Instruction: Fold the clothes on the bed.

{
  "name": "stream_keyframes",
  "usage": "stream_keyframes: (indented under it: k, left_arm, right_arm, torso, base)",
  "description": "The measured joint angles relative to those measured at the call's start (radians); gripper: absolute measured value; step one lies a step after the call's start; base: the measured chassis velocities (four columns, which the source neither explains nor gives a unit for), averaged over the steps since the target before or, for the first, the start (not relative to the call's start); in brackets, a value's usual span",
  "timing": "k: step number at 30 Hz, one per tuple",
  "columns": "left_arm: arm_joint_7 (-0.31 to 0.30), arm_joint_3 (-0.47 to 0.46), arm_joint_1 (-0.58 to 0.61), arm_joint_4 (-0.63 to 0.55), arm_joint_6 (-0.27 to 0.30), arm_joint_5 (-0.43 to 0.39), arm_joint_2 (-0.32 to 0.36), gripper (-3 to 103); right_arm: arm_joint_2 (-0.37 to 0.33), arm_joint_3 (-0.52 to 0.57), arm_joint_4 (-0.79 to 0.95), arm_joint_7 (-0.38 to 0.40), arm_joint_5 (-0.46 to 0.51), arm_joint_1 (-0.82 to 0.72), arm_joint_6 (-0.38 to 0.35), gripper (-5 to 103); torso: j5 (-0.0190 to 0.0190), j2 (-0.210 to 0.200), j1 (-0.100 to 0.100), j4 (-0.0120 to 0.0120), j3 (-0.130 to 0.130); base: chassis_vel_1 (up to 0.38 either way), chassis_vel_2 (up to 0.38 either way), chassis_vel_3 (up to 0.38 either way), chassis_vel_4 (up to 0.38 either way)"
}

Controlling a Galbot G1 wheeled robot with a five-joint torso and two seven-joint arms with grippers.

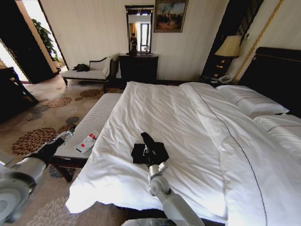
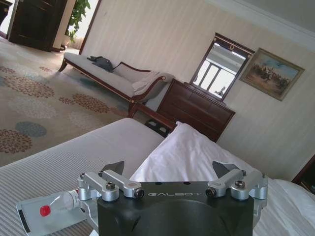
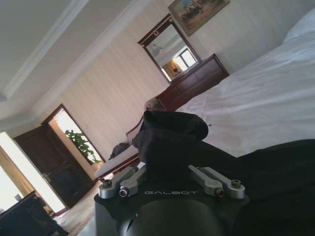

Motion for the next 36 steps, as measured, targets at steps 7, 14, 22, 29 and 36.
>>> stream_keyframes:
  k: [7, 14, 22, 29, 36]
  left_arm:
    - [0.000, 0.013, 0.000, 0.002, 0.010, 0.015, -0.008, 100]
    - [0.000, 0.003, 0.006, 0.002, 0.013, 0.017, -0.005, 100]
    - [0.000, 0.004, 0.005, 0.004, 0.014, 0.017, -0.003, 100]
    - [0.000, 0.006, 0.001, 0.005, 0.014, 0.017, -0.002, 100]
    - [-0.001, -0.020, 0.010, 0.008, 0.016, 0.011, 0.002, 100]
  right_arm:
    - [-0.008, -0.030, 0.027, -0.002, -0.026, 0.008, 0.013, 40]
    - [-0.014, -0.035, -0.011, -0.001, -0.051, 0.023, 0.030, 73]
    - [-0.025, -0.025, 0.024, -0.001, 0.033, 0.045, 0.013, 97]
    - [-0.044, -0.068, -0.030, 0.017, 0.206, 0.136, -0.041, 100]
    - [0.034, -0.164, -0.198, 0.017, 0.266, 0.230, -0.067, 100]
  torso:
    - [-0.0001, 0.000, 0.000, 0.0001, 0.000]
    - [-0.0001, 0.000, 0.000, 0.0001, 0.000]
    - [-0.0001, 0.000, 0.000, 0.0001, 0.000]
    - [0.0000, 0.000, 0.000, 0.0000, 0.000]
    - [-0.0002, 0.000, 0.000, 0.0000, 0.000]
  base:
    - [0.000, 0.000, 0.000, 0.000]
    - [0.000, 0.000, 0.000, 0.000]
    - [0.000, 0.000, 0.000, 0.000]
    - [0.000, 0.000, 0.000, 0.000]
    - [0.000, 0.000, 0.000, 0.000]
